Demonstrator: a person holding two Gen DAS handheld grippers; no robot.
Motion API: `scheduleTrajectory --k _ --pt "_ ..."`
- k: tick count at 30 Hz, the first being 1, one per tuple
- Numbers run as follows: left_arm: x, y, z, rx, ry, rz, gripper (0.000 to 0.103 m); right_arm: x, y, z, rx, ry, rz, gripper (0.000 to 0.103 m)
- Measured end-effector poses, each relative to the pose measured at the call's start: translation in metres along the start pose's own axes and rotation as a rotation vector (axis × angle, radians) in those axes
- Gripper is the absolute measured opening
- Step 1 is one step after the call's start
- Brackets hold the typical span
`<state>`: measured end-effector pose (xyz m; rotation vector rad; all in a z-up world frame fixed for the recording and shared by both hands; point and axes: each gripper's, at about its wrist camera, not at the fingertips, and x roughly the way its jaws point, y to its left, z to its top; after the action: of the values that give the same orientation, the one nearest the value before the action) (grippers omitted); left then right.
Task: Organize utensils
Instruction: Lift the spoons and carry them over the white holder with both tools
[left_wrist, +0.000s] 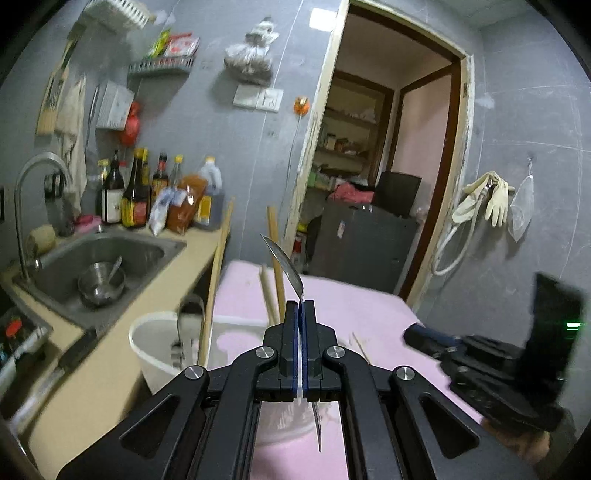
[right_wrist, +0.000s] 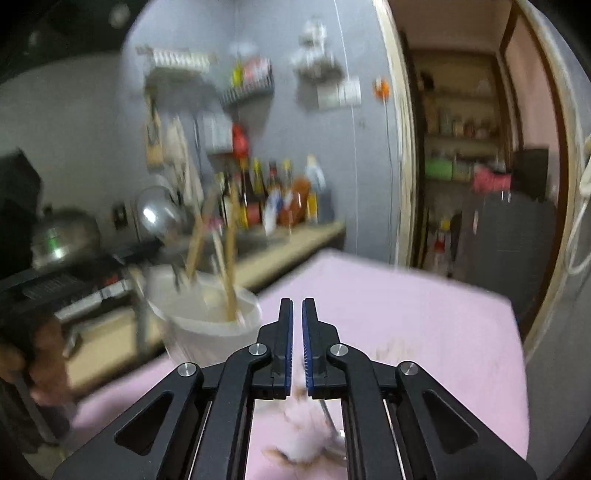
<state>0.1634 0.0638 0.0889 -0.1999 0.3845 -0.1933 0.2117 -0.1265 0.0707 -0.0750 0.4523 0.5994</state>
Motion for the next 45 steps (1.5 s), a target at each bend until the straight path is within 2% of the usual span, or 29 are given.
scheduleTrajectory --k 5,10,14,21,25,28,33,40,45 --pt "0.0 -0.004 -0.018 -0.012 0.04 -0.029 0.0 0.04 -0.03 -0.036 0.03 0.265 0.01 0.02" --pt "0.006 -0.012 -0.028 -0.015 0.066 -0.049 0.0 0.071 -0.04 -0.054 0.017 0.415 0.031 0.02" --pt "0.012 -0.011 -0.032 -0.029 0.083 -0.057 0.0 0.092 -0.032 -0.058 -0.028 0.484 0.055 0.022" --pt "0.014 -0.008 -0.034 -0.039 0.089 -0.058 0.0 0.131 -0.025 -0.051 -0.07 0.536 0.01 0.02" --pt "0.013 -0.008 -0.033 -0.038 0.079 -0.058 0.0 0.139 -0.028 -0.05 -0.059 0.547 0.035 0.007" --pt "0.01 -0.008 -0.031 -0.037 0.069 -0.059 0.0 0.129 -0.032 -0.05 -0.032 0.516 0.048 0.007" --pt "0.002 -0.009 -0.029 -0.027 0.036 -0.047 0.0 0.077 -0.033 -0.046 0.001 0.33 0.023 0.007" --pt "0.003 -0.008 -0.023 -0.031 0.024 -0.04 0.0 0.011 -0.01 -0.033 -0.058 0.069 -0.032 0.007" --pt "0.002 -0.003 -0.014 -0.026 0.002 -0.031 0.0 -0.005 -0.001 -0.011 -0.066 -0.021 -0.024 0.006"
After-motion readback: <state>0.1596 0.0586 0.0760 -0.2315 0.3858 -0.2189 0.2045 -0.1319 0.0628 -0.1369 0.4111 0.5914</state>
